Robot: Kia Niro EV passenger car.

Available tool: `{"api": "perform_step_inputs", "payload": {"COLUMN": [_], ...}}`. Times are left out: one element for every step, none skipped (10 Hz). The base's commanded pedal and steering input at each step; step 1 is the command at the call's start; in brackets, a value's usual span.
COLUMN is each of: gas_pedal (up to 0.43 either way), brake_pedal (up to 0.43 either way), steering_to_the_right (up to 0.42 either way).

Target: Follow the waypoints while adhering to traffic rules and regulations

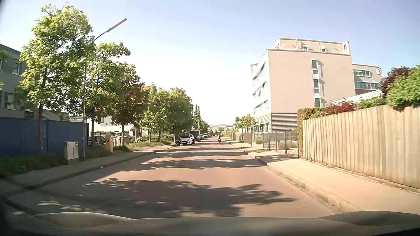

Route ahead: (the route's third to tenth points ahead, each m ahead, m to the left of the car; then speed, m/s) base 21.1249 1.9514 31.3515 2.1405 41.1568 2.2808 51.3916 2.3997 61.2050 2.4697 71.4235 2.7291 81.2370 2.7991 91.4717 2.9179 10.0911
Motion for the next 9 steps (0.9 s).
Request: {"api": "perform_step_inputs", "payload": {"gas_pedal": [0.110,0.098,0.059,0.047,0.047,0.079,0.087,0.087,0.087], "brake_pedal": [0.000,0.000,0.000,0.000,0.000,0.000,0.000,0.000,0.000], "steering_to_the_right": [0.000,-0.003,-0.006,-0.011,-0.013,-0.014,-0.013,-0.013,-0.014]}}
